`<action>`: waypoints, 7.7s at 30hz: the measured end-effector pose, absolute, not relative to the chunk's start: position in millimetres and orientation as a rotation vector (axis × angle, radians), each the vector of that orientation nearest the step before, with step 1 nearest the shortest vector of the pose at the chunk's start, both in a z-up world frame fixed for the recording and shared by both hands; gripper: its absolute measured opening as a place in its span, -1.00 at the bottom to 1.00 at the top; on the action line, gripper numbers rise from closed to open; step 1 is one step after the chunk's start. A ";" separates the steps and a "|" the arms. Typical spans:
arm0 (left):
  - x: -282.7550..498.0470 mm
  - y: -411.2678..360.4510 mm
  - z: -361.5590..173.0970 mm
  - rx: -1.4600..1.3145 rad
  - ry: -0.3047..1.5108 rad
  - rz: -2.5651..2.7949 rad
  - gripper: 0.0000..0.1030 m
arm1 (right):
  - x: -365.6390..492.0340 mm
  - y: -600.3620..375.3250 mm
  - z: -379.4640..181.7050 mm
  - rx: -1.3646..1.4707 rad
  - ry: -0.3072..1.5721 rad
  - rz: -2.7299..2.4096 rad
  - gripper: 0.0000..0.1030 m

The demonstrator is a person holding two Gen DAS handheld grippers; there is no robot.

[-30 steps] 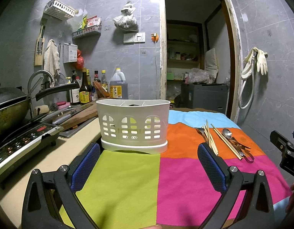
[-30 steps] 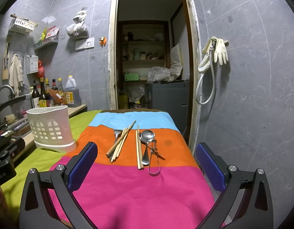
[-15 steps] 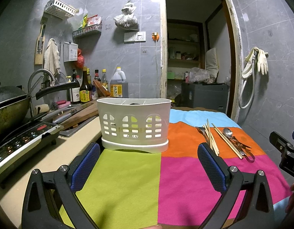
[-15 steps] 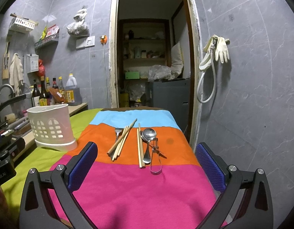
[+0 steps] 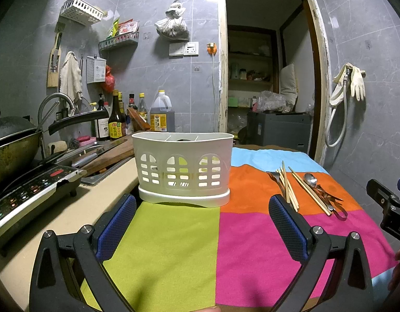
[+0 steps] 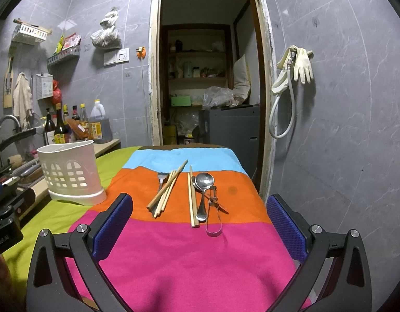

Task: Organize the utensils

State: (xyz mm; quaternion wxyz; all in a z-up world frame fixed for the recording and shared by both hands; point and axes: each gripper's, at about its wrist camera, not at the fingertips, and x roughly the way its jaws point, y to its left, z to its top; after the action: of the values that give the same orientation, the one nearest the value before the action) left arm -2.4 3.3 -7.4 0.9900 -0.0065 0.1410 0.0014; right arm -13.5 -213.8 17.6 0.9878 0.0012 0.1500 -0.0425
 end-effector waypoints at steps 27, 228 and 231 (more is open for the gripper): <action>-1.6 9.0 -11.9 -0.015 0.288 0.002 0.95 | -12.7 -213.3 18.0 0.003 0.306 -0.085 1.00; 134.8 53.3 84.7 -0.214 0.140 -0.271 0.79 | 121.1 -175.6 117.9 -0.091 0.015 0.324 1.00; 135.4 31.9 82.6 -0.204 0.150 -0.315 0.81 | 115.1 -195.4 115.7 -0.095 0.028 0.279 1.00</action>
State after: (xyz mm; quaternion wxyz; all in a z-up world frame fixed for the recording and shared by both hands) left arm 135.4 31.9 82.6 0.9797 -0.1013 0.0743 -0.1565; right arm 115.1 -195.4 115.7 0.9891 -0.0472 0.0139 0.1389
